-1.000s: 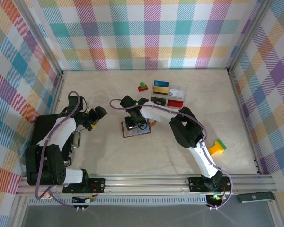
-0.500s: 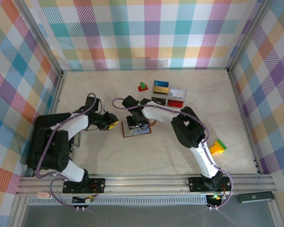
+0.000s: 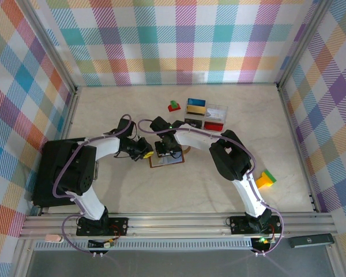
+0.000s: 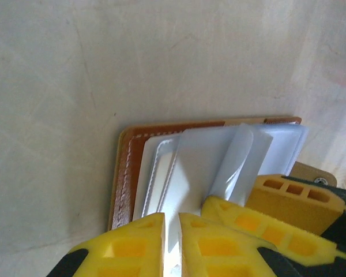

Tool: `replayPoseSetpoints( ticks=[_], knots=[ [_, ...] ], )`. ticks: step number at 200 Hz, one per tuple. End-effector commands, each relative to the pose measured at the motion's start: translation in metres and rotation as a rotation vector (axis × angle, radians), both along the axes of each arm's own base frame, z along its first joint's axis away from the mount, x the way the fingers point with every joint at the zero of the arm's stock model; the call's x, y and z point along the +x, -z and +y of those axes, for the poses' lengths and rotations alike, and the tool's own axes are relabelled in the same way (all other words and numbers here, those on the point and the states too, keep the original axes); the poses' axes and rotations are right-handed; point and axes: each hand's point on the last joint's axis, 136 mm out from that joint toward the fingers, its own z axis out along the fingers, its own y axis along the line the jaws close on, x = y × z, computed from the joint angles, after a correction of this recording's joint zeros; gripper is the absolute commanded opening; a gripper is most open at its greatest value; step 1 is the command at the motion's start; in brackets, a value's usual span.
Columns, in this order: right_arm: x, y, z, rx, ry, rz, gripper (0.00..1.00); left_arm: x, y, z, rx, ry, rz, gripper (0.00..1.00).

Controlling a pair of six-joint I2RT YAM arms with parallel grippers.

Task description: Take the credit cards out of the card holder

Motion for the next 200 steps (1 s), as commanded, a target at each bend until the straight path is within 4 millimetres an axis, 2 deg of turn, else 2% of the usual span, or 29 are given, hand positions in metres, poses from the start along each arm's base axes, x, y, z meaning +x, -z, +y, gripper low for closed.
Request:
replayPoseSetpoints(
  ticks=[1, 26, 60, 105, 154, 200],
  knots=[
    [-0.008, 0.013, -0.018, -0.052, 0.022, 0.047, 0.27, 0.014, 0.001, -0.002, 0.017, 0.0, -0.039, 0.14],
    [-0.009, 0.014, -0.019, -0.05, 0.024, 0.05, 0.27, 0.015, 0.007, -0.006, -0.003, 0.017, -0.039, 0.16],
    [-0.008, 0.012, -0.021, -0.052, 0.033, 0.043, 0.28, 0.008, 0.021, -0.001, 0.026, 0.015, 0.001, 0.15],
    [0.003, -0.014, -0.026, -0.064, 0.063, -0.033, 0.31, -0.007, 0.038, 0.013, 0.114, 0.021, 0.057, 0.14],
    [0.011, -0.028, -0.053, -0.146, 0.151, -0.113, 0.37, -0.005, 0.034, 0.012, 0.111, 0.037, 0.049, 0.13],
    [0.019, -0.053, -0.078, -0.114, 0.267, -0.184, 0.39, -0.001, 0.024, 0.002, 0.058, 0.065, 0.031, 0.15]
  ],
)
